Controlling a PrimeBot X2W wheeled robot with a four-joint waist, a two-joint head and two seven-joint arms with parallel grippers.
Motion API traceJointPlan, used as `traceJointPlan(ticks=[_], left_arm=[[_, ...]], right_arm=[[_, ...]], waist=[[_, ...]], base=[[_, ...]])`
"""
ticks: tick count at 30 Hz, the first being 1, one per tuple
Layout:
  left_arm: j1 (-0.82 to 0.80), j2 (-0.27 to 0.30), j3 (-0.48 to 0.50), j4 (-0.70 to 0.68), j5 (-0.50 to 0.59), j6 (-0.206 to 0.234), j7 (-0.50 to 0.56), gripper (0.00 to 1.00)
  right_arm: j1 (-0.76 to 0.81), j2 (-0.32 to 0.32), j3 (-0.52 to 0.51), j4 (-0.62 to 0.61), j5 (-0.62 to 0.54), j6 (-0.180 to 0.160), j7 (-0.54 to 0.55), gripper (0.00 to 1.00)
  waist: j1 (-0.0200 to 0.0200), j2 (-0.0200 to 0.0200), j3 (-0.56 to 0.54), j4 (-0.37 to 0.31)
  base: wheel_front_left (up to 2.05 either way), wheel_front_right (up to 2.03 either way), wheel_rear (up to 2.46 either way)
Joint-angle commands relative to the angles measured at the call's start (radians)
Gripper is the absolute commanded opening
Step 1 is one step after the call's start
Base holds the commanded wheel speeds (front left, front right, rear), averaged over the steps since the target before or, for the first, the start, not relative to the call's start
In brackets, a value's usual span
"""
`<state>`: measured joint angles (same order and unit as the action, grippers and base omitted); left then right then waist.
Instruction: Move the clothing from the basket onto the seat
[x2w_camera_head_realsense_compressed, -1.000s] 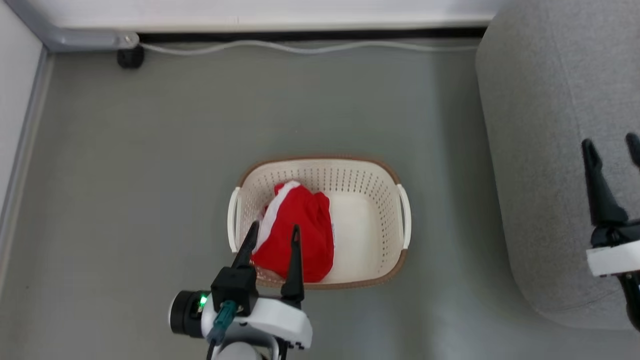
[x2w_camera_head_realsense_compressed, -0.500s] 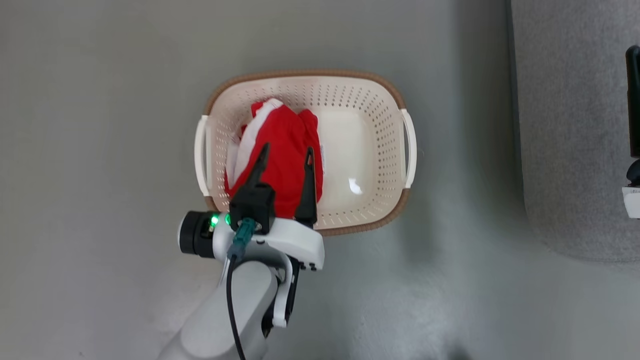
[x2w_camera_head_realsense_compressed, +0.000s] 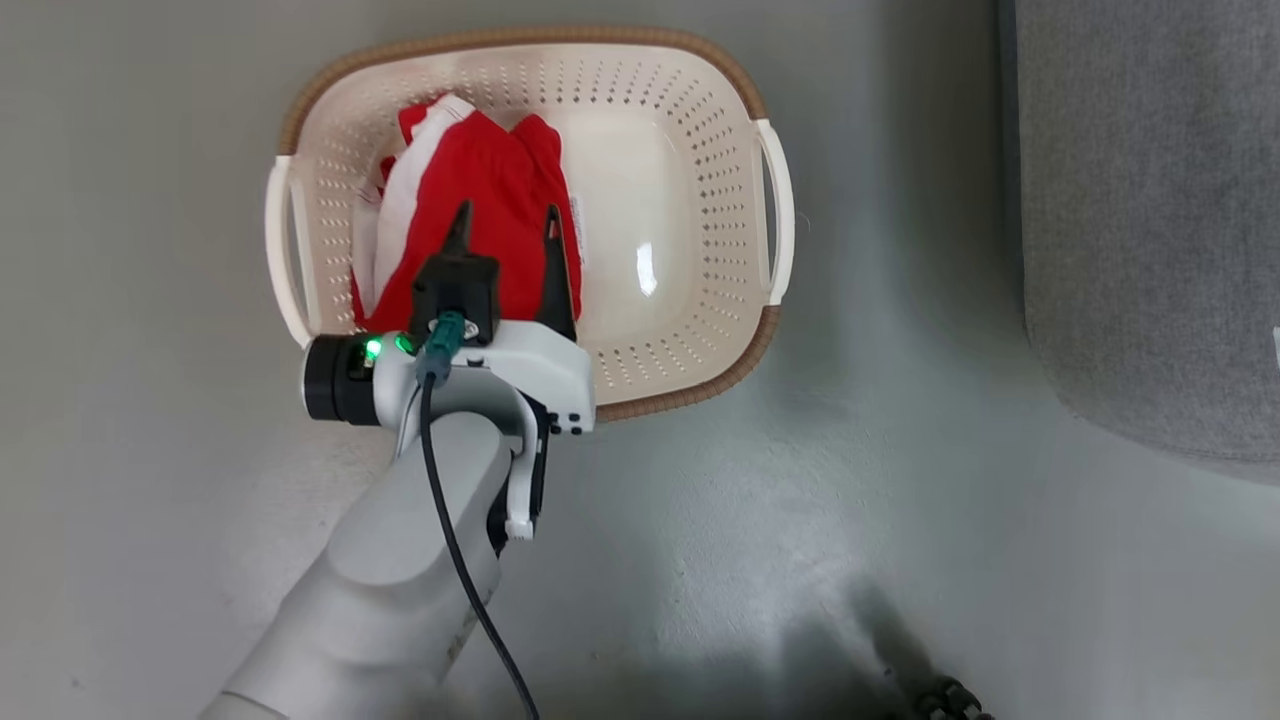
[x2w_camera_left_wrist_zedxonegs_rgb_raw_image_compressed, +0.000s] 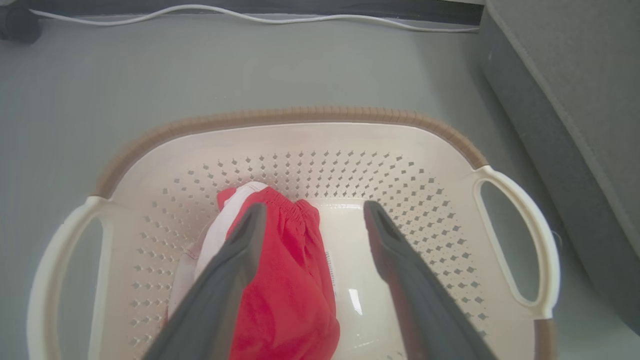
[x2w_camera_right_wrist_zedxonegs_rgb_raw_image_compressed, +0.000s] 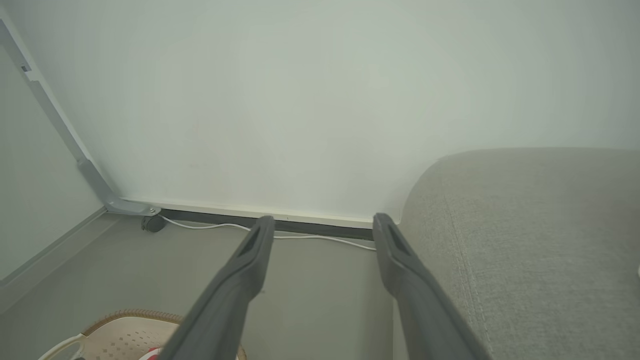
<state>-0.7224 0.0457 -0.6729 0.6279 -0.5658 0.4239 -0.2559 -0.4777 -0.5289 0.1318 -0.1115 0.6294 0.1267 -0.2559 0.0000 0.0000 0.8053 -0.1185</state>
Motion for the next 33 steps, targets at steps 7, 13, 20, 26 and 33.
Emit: traceJointPlan(ticks=[7, 13, 20, 26, 33], left_arm=[[-0.086, 0.004, 0.008, 0.067, -0.043, 0.024, -0.006, 1.0], [-0.143, 0.004, -0.022, 0.125, -0.067, 0.04, -0.006, 1.0], [-0.205, 0.004, -0.051, 0.184, -0.102, 0.075, -0.006, 1.0], [-0.255, 0.004, -0.087, 0.264, -0.167, 0.096, -0.006, 1.0], [-0.311, 0.004, -0.146, 0.358, -0.266, 0.116, -0.006, 1.0]], right_arm=[[-0.027, -0.008, -0.001, -0.077, 0.018, 0.004, -0.006, 1.0], [-0.036, -0.017, -0.008, -0.098, 0.02, 0.004, -0.006, 1.0], [-0.039, -0.031, -0.02, -0.12, 0.018, 0.004, -0.006, 1.0], [-0.038, -0.029, -0.015, -0.139, 0.016, 0.004, -0.006, 1.0], [-0.045, -0.029, -0.011, -0.16, 0.017, 0.004, -0.006, 1.0]], waist=[[0.0, 0.0, 0.103, -0.038], [0.0, 0.0, 0.146, -0.036], [0.0, 0.0, 0.177, -0.036], [0.0, 0.0, 0.193, -0.05], [0.0, 0.0, 0.221, -0.067]], base=[[0.0, 0.0, 0.0], [0.0, 0.0, 0.0], [0.0, 0.0, 0.0], [0.0, 0.0, 0.0], [0.0, 0.0, 0.0]])
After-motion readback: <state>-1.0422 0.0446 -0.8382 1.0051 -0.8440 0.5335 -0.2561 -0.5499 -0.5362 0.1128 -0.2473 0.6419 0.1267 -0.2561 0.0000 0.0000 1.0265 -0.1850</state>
